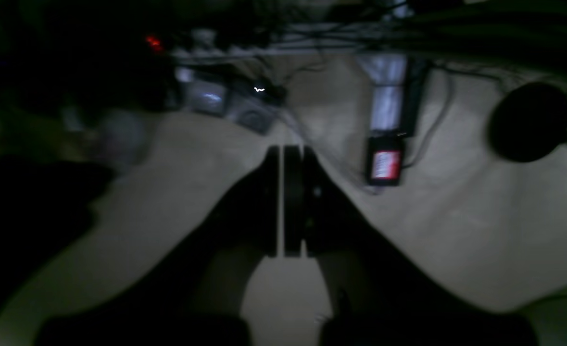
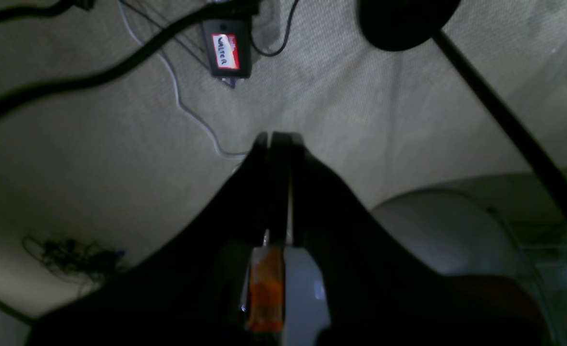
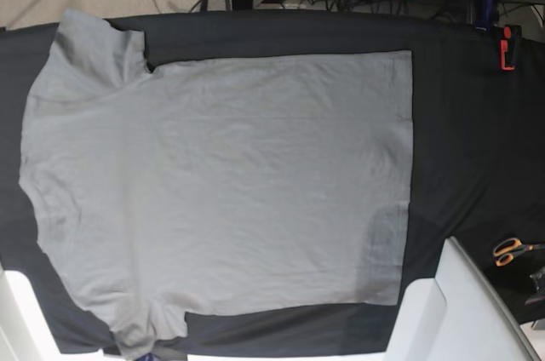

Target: Fold the T-shirt properly

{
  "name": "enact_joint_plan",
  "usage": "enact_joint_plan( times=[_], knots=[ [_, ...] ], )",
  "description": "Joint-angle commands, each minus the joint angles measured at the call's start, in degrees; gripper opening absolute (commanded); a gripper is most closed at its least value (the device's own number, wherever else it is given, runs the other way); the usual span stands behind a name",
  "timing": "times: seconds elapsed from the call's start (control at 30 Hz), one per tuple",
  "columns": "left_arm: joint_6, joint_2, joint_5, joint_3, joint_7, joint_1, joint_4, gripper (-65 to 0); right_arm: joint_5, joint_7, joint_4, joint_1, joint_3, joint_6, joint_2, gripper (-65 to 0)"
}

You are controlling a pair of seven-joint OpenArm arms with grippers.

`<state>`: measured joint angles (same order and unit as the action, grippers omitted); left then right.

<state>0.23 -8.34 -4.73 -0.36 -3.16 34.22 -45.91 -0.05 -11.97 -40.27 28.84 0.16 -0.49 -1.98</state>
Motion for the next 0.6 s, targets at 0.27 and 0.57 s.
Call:
enact_joint_plan(
  times=[0.27, 0.57],
  knots=[
    [0.3, -4.1, -0.3, -5.7, -0.4, 15.1, -22.4, -65.0, 0.2, -11.6, -38.5, 18.7, 6.2, 0.2, -0.4, -65.0],
    [0.0, -5.1, -9.5, -19.7, 0.2, 18.0, -42.2, -65.0, 0.2, -14.5, -64.1, 23.6, 6.3, 0.2, 0.1, -64.4]
  ],
)
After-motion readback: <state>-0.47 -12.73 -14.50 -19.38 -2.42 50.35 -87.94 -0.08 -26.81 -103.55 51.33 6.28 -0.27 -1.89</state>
